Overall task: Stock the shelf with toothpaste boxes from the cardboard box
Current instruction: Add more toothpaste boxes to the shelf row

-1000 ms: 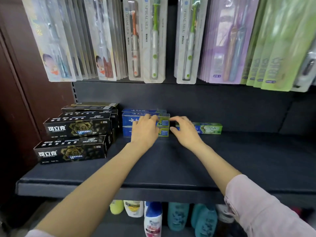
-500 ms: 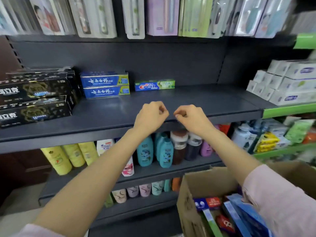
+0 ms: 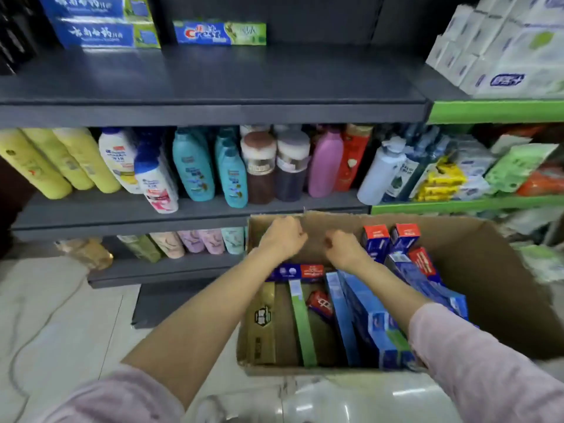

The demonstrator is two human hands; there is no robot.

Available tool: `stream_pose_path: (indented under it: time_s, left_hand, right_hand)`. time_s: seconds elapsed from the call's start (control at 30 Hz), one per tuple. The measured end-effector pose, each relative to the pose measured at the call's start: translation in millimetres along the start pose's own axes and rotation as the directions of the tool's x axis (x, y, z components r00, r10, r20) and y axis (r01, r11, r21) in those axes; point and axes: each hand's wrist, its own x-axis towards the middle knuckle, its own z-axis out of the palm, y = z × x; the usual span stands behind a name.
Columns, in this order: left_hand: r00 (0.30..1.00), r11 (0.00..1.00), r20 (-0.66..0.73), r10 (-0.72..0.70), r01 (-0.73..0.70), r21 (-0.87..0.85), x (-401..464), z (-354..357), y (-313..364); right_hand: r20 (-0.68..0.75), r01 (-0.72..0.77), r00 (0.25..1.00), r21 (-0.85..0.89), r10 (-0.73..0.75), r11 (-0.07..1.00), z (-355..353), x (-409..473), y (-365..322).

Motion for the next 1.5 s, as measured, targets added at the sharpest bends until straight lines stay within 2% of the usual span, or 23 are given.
stream_pose_path:
  time_s: [0.1,0.17,0.3,0.4,0.47,0.53,0.6,0.67,0.8,0.9,0.97,1.0,1.1,1.2,1.27,1.33,1.43,1.5]
  left_hand:
    - [0.971,0.977,0.110,-0.215,0.214,0.019,-1,47,-17]
    - [0.935,0.944,0.129,-0.331,0.329,0.032,-1,69,-32]
    - [0.870,0.883,0.157,-0.467,0.451,0.128,-3,112,-57]
    - [0.817,0.819,0.114,-0.566,0.541,0.188,1,141,-75]
    - [0.817,0.807,0.037,-0.575,0.559,0.191,0,147,-76]
    - [0.829,0.818,0.005,-0.559,0.550,0.169,-2,153,-76]
    - [0.810,0.806,-0.013,-0.586,0.584,0.090,-4,157,-77]
    - [0.802,0.799,0.013,-0.597,0.593,0.099,-5,156,-80]
    - [0.773,0.801,0.225,-0.593,0.594,0.071,-18,152,-78]
    - [0.681,0.734,0.337,-0.651,0.677,0.050,-28,157,-80]
    - [0.646,0.661,0.288,-0.707,0.748,-0.057,-27,155,-75]
    - [0.654,0.659,0.281,-0.702,0.747,-0.093,-26,149,-71]
    - [0.690,0.653,0.395,-0.606,0.716,-0.249,-23,132,-57]
    - [0.704,0.515,0.459,-0.542,0.709,-0.482,-29,102,-41]
    - [0.761,0.480,0.412,-0.501,0.641,-0.599,-30,82,-33]
    - [0.825,0.491,0.349,-0.444,0.550,-0.676,-35,63,-23]
    - [0.892,0.503,0.287,-0.348,0.436,-0.746,-45,42,-8]
    - [0.929,0.533,0.170,-0.328,0.330,-0.779,-56,26,4]
  right_hand:
    - [0.109,0.028,0.994,-0.011,-0.026,1.000,36,6,22]
    - [0.159,0.017,0.987,-0.029,-0.012,0.999,58,11,27]
    - [0.288,0.001,0.958,-0.001,0.000,1.000,109,29,32]
    - [0.419,-0.070,0.905,-0.015,0.070,0.997,146,37,30]
    - [0.448,-0.106,0.887,-0.039,0.113,0.994,157,38,28]
    - [0.420,-0.130,0.898,-0.024,0.128,0.991,163,40,29]
    - [0.392,-0.156,0.910,0.025,0.134,0.987,159,40,30]
    - [0.383,-0.158,0.915,0.062,0.123,0.986,147,39,31]
    - [0.305,-0.204,0.943,0.225,0.130,0.953,114,35,33]
    - [0.209,-0.207,0.968,0.367,0.136,0.907,99,33,34]
    - [0.156,-0.201,0.977,0.436,0.146,0.877,90,29,35]
    - [0.133,-0.187,0.981,0.458,0.141,0.869,86,26,35]
    - [0.078,-0.124,0.992,0.498,0.098,0.858,72,17,34]
    - [0.039,-0.098,0.995,0.609,0.093,0.787,56,3,36]
    - [0.020,-0.109,0.991,0.677,0.129,0.728,46,-4,37]
    - [-0.008,-0.081,0.991,0.745,0.130,0.663,36,-11,35]
    - [-0.075,0.033,0.996,0.808,0.047,0.588,21,-19,20]
    - [-0.121,0.093,0.993,0.836,0.016,0.541,8,-25,6]
